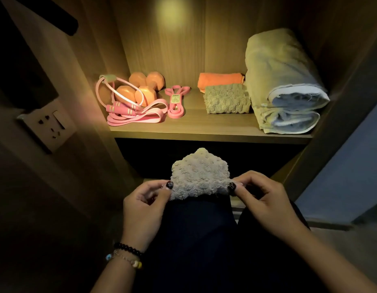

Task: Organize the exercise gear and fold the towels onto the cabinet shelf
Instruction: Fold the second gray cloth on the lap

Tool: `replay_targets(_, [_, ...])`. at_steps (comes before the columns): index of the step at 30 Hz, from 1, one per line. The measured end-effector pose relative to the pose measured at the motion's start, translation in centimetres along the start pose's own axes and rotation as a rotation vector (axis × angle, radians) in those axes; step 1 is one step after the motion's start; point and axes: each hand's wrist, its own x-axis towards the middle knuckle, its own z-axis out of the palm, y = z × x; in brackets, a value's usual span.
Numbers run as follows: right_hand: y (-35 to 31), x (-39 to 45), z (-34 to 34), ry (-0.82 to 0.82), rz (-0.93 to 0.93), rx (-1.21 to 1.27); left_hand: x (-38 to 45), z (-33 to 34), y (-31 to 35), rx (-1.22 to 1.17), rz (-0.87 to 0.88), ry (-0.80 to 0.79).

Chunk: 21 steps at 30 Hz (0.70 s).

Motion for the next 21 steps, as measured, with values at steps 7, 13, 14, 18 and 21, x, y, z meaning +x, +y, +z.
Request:
replay_targets(7, [0.3,0.9,1.3,0.083,0.178,-0.004,0.6,0.7,0.0,-0.003,-0.098,-0.016])
replay_targets(13, [0.5,0.9,2.4,0.082,0.154,-0.185,0.9,1.0,-0.6,0.064,-0.051,-0.026])
replay_targets(14, [0.5,0.9,2.5,0.080,0.078,-0.245,1.0,1.0,-0.6,0.098,-0.019,-0.023])
replay_targets(18, [0.5,0.9,2.2,-0.028,-0.236,-0.404,0.9,1.0,-0.7,0.174,0.075,-0.025])
replay_targets(21, [0.4,0.5,1.8,-0.109,-0.277,-0.453,1.1,0.6,-0.6,0.287,0.210,-0.017])
